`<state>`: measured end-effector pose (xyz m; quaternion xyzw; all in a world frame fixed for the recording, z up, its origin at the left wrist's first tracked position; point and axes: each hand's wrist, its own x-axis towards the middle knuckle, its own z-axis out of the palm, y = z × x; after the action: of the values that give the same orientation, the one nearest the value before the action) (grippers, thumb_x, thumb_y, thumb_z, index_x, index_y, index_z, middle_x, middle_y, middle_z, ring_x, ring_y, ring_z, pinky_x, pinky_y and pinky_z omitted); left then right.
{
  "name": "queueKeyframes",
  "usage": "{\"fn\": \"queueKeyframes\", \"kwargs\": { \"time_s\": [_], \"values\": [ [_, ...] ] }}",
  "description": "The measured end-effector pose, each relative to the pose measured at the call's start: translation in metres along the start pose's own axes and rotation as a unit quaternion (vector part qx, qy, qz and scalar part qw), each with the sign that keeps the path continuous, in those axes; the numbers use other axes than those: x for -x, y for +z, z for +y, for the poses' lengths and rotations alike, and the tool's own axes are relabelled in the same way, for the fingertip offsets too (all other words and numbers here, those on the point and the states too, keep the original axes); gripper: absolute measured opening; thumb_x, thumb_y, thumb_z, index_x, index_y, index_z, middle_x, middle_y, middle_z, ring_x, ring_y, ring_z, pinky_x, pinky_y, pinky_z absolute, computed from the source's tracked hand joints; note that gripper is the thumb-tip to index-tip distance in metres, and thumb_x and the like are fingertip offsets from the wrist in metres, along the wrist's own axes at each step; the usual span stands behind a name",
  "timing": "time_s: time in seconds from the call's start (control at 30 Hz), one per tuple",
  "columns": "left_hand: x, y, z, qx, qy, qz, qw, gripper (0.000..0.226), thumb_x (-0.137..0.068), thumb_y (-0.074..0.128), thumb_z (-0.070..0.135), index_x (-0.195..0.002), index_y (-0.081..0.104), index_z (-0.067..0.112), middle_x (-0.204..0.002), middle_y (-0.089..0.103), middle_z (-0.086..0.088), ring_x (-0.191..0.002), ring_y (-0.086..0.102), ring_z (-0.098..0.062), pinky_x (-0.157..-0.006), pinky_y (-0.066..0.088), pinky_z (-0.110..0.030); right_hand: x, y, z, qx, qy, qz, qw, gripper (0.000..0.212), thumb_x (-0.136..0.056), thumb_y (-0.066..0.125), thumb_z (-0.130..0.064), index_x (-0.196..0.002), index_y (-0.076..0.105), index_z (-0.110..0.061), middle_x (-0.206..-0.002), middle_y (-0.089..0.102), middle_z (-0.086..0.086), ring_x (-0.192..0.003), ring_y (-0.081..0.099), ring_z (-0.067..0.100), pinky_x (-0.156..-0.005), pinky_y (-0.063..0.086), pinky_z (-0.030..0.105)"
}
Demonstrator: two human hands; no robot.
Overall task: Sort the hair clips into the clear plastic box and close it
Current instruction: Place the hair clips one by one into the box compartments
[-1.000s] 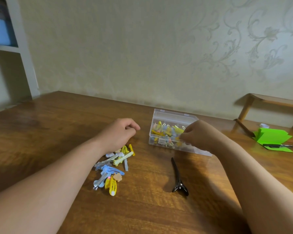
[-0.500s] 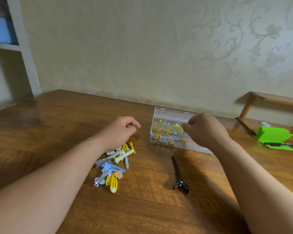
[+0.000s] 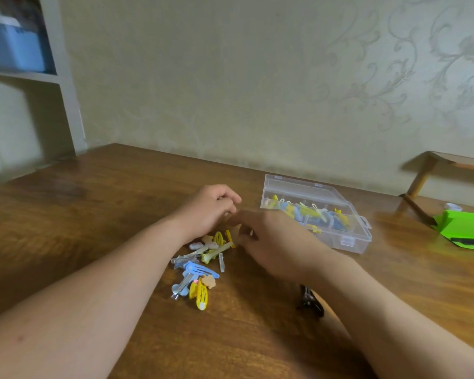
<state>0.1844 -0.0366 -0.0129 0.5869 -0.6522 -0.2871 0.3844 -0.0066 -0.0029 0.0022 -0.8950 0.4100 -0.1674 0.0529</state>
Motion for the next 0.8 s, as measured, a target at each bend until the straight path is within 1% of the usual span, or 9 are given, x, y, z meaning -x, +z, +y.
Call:
{"fn": "queueKeyframes", "kwargs": {
  "time_s": [0.07, 0.13, 0.23, 0.33, 0.47, 0.53, 0.67, 0.73, 0.8],
  "values": [
    [-0.0005, -0.0001, 0.0000, 0.011, -0.004, 0.002, 1.000, 0.027, -0.100, 0.055, 0.019, -0.113, 0.077, 0.027, -0.106, 0.078, 0.001, -0.101, 0.070, -0.016, -0.102, 0.055, -0.047, -0.0043, 0.0062, 0.0020, 0.008, 0.005, -0.002, 1.000, 0.028, -0.105, 0.051, -0.019, -0.129, 0.065, -0.023, -0.103, 0.068, 0.000, -0.091, 0.064, 0.022, -0.081, 0.057, 0.045],
    [-0.0018, 0.0007, -0.0011, 0.016, -0.005, 0.001, 1.000, 0.029, -0.104, 0.052, 0.015, -0.114, 0.076, 0.027, -0.106, 0.078, 0.002, -0.099, 0.069, -0.014, -0.101, 0.055, -0.044, -0.0085, 0.0093, 0.0028, 0.016, 0.005, 0.003, 1.000, 0.028, -0.107, 0.050, -0.020, -0.130, 0.064, -0.019, -0.104, 0.065, 0.002, -0.091, 0.062, 0.023, -0.081, 0.056, 0.044],
    [-0.0034, 0.0028, -0.0021, 0.017, -0.005, 0.003, 1.000, 0.028, -0.103, 0.054, 0.013, -0.111, 0.077, 0.027, -0.105, 0.078, 0.001, -0.099, 0.070, -0.015, -0.098, 0.054, -0.042, -0.0099, 0.0129, -0.0003, 0.042, -0.011, -0.001, 0.999, 0.028, -0.107, 0.049, -0.022, -0.131, 0.063, -0.022, -0.105, 0.059, 0.000, -0.093, 0.062, 0.025, -0.078, 0.054, 0.041],
    [-0.0044, 0.0034, -0.0030, 0.019, -0.004, 0.004, 1.000, 0.026, -0.102, 0.057, 0.013, -0.110, 0.078, 0.028, -0.105, 0.078, -0.001, -0.101, 0.071, -0.017, -0.094, 0.055, -0.039, -0.0106, 0.0122, -0.0001, 0.044, -0.009, -0.002, 0.999, 0.028, -0.107, 0.051, -0.023, -0.131, 0.066, -0.024, -0.104, 0.052, -0.005, -0.095, 0.062, 0.023, -0.075, 0.049, 0.034],
    [-0.0034, 0.0037, -0.0024, 0.011, 0.003, 0.002, 1.000, 0.025, -0.104, 0.058, 0.014, -0.111, 0.078, 0.027, -0.107, 0.077, 0.000, -0.099, 0.069, -0.011, -0.083, 0.049, -0.030, -0.0106, 0.0097, 0.0006, 0.018, 0.011, -0.006, 1.000, 0.023, -0.107, 0.055, -0.024, -0.126, 0.069, -0.020, -0.106, 0.054, -0.005, -0.092, 0.057, 0.017, -0.075, 0.043, 0.028],
    [-0.0034, 0.0037, -0.0020, 0.003, 0.005, 0.003, 1.000, 0.025, -0.105, 0.058, 0.014, -0.111, 0.078, 0.028, -0.106, 0.077, 0.001, -0.099, 0.069, -0.011, -0.085, 0.050, -0.030, -0.0108, 0.0099, 0.0016, 0.007, 0.018, -0.006, 1.000, 0.020, -0.107, 0.057, -0.024, -0.122, 0.069, -0.018, -0.106, 0.057, -0.004, -0.091, 0.056, 0.017, -0.075, 0.045, 0.029],
    [-0.0031, 0.0035, -0.0031, -0.007, 0.001, 0.002, 1.000, 0.026, -0.106, 0.058, 0.017, -0.110, 0.078, 0.032, -0.108, 0.076, 0.005, -0.105, 0.069, -0.009, -0.097, 0.053, -0.035, -0.0102, 0.0076, 0.0049, -0.031, 0.041, -0.011, 0.999, 0.019, -0.106, 0.059, -0.024, -0.122, 0.068, -0.019, -0.111, 0.069, 0.001, -0.098, 0.063, 0.020, -0.081, 0.053, 0.035],
    [-0.0025, 0.0033, -0.0029, -0.006, 0.002, 0.004, 1.000, 0.026, -0.106, 0.059, 0.016, -0.109, 0.078, 0.033, -0.108, 0.077, 0.006, -0.105, 0.069, -0.008, -0.099, 0.053, -0.036, -0.0094, 0.0064, 0.0059, -0.037, 0.046, -0.017, 0.998, 0.019, -0.106, 0.058, -0.024, -0.123, 0.067, -0.020, -0.110, 0.068, 0.000, -0.095, 0.061, 0.018, -0.078, 0.051, 0.033],
    [-0.0007, 0.0029, -0.0016, -0.007, 0.002, -0.001, 1.000, 0.026, -0.106, 0.058, 0.016, -0.111, 0.077, 0.033, -0.109, 0.076, 0.006, -0.106, 0.068, -0.007, -0.097, 0.052, -0.034, -0.0077, 0.0051, 0.0057, -0.043, 0.043, -0.022, 0.998, 0.021, -0.107, 0.057, -0.023, -0.126, 0.066, -0.021, -0.109, 0.066, -0.002, -0.092, 0.060, 0.016, -0.074, 0.050, 0.029]
  ]
}}
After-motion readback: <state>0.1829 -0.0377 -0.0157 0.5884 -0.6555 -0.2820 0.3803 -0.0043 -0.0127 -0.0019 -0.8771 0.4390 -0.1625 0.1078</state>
